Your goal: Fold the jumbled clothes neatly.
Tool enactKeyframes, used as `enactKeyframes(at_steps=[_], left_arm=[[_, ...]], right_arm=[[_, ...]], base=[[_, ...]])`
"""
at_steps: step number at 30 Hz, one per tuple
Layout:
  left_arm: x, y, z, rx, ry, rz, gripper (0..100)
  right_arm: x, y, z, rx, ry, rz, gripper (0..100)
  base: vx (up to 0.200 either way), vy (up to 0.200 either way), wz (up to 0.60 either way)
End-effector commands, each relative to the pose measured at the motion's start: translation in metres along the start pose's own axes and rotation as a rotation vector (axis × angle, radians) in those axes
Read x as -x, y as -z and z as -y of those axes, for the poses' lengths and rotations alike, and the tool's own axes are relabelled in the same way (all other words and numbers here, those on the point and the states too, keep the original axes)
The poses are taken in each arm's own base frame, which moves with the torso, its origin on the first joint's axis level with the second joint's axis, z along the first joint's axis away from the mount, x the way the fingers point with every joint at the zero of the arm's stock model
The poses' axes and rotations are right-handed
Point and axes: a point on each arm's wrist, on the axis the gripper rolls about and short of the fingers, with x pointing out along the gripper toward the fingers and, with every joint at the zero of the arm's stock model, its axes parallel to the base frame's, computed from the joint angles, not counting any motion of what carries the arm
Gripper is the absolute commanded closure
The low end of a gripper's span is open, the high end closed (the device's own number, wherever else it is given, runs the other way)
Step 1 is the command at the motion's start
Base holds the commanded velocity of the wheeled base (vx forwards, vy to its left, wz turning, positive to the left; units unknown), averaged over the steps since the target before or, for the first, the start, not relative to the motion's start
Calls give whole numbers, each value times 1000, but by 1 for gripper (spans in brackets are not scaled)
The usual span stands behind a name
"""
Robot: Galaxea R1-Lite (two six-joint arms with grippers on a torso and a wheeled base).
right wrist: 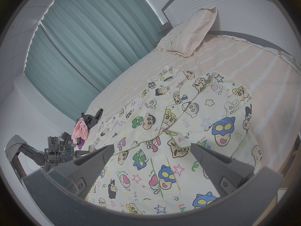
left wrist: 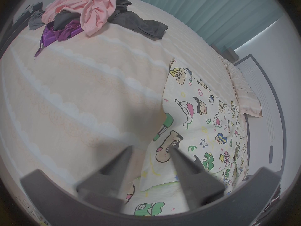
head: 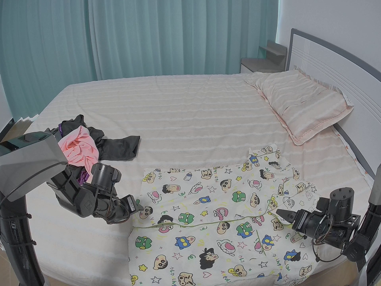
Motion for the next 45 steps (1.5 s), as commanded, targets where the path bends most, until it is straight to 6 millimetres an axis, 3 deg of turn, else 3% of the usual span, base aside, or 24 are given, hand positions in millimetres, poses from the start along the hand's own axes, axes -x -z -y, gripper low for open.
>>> enactKeyframes(at_steps=[1,8,13,19,26,41,45], left_arm=[[2,-1,-1,5,-1,5,0],[30,-5,-7,23,33,24,0],[79,7,-14,80,152,-3,0],[102,31,-20,202,170,-39,0],[115,46,-13,236,199,-58,0],[113,60,-2,263,209,-118,0],[112,62,-1,260,211,-126,0]], right_arm=[[2,2,3,-2,13,-11,0],[4,-3,7,-16,28,18,0],[13,-19,12,-37,34,103,0],[18,-22,10,-33,21,126,0],[16,-21,10,-31,24,115,0],[13,-22,9,-31,20,117,0],[5,-25,7,-31,17,123,0]], base=[[0,0,0],[0,0,0],[0,0,0],[0,0,0],[0,-29,0],[0,-200,0],[0,-100,0]])
